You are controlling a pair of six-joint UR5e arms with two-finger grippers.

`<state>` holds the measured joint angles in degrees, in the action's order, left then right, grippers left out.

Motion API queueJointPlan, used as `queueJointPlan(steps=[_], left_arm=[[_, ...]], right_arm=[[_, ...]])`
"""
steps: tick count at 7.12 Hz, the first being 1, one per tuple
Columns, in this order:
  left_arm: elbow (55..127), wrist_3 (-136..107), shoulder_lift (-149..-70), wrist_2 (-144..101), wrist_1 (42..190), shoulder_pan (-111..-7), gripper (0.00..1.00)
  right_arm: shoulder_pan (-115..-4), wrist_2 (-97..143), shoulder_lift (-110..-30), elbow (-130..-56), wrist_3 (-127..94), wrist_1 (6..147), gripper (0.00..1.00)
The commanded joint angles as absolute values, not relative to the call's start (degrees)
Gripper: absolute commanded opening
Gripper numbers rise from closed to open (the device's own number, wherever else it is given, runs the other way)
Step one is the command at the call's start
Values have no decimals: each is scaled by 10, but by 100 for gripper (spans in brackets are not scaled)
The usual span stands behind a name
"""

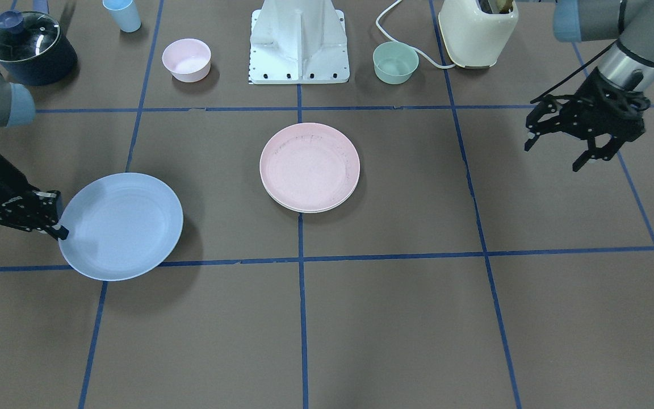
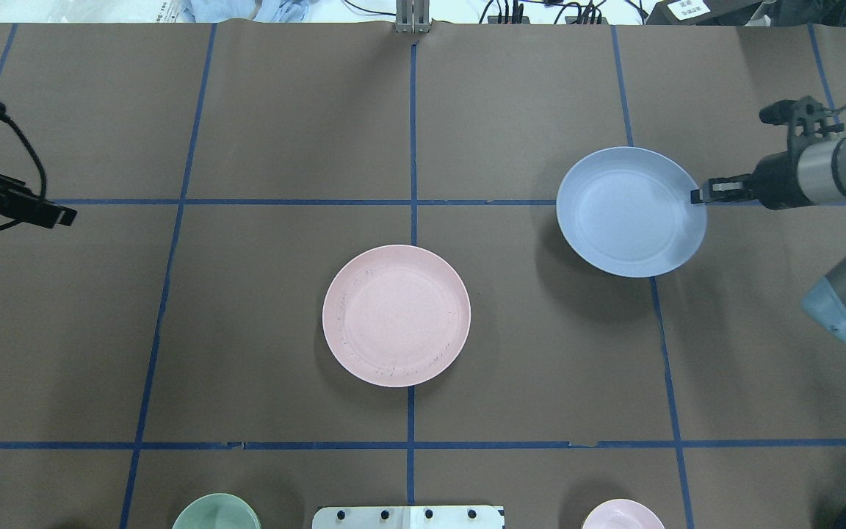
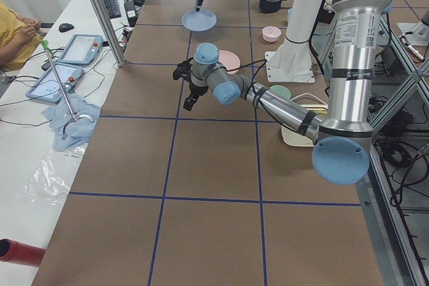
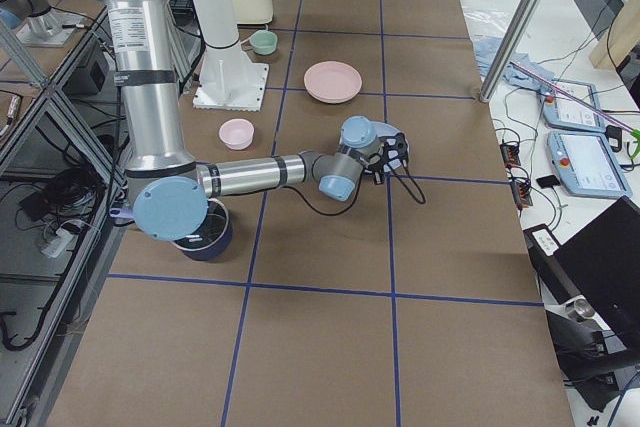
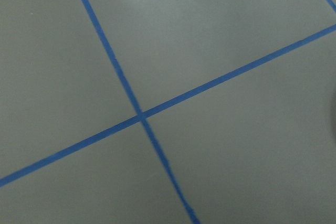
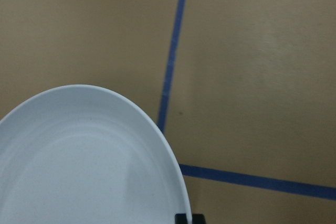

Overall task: Stack three plates with pink and blue
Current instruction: 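Grasp the light blue plate rim with the right gripper, slide it onto the pink plate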

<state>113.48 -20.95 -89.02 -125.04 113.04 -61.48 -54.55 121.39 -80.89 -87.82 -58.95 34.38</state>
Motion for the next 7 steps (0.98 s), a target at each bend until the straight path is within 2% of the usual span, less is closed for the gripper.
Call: queueJointPlan(steps=[1, 2, 4, 6, 7], left_arm=[[1087, -138, -837, -1259, 1115, -686, 100], [1050, -132, -837, -1259, 1116, -737, 100], [1042, -130, -839, -1259, 1095, -751, 100], [1042, -130, -840, -1280, 1084, -751, 100], [1041, -130, -838, -1294, 1080, -751, 100]], right_arm=[[-495, 1205, -734, -898, -703, 366, 0], [-470, 1181, -721, -950, -721, 434, 0], [-370, 1077, -720, -1086, -739, 609, 0], [-248, 932, -678, -1073, -782, 642, 0], [-227, 911, -665, -1065, -784, 661, 0]])
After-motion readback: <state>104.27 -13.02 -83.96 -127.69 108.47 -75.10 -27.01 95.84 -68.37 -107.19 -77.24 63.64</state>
